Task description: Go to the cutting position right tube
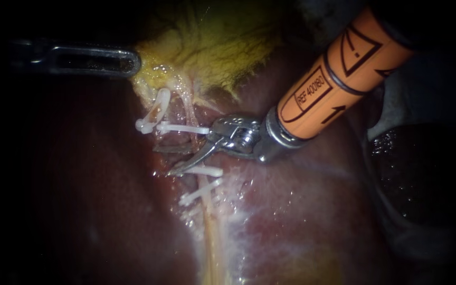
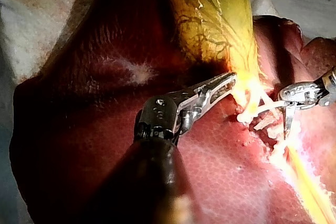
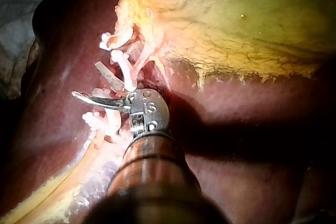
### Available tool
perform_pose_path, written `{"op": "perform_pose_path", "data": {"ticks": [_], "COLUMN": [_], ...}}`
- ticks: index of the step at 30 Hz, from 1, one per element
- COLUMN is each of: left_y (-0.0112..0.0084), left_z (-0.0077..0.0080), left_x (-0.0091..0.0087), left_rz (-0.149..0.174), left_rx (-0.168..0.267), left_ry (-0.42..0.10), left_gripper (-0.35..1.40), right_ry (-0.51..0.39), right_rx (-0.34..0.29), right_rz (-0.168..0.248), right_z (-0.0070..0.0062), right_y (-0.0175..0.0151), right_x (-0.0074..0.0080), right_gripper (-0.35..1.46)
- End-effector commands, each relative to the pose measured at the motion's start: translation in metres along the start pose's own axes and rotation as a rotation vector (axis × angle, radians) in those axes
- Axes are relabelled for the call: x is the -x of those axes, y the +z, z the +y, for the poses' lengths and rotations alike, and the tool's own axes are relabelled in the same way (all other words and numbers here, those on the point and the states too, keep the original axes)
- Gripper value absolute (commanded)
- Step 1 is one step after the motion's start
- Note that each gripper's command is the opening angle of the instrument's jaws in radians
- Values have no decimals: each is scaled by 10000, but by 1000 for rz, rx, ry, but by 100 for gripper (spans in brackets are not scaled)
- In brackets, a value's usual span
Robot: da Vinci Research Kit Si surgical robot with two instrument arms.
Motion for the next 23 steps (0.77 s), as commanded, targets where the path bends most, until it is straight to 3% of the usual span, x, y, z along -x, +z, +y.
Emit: {"op": "perform_pose_path", "data": {"ticks": [1, 6, 10, 23], "left_y": [0, -1, -1, -1], "left_z": [0, 0, 1, 1], "left_x": [0, 0, 0, 0], "left_rz": [0, 0, 0, 0], "left_rx": [0, 0, 0, 0], "left_ry": [0, 0, 0, 0], "left_gripper": [-35, -35, -35, -35], "right_ry": [1, 7, 9, 9], "right_rx": [-4, -24, -31, -33], "right_rz": [4, 9, 11, 10], "right_z": [-4, -23, -30, -29], "right_y": [0, 4, 8, 7], "right_x": [-3, -18, -24, -24], "right_gripper": [88, 88, 88, 88]}}
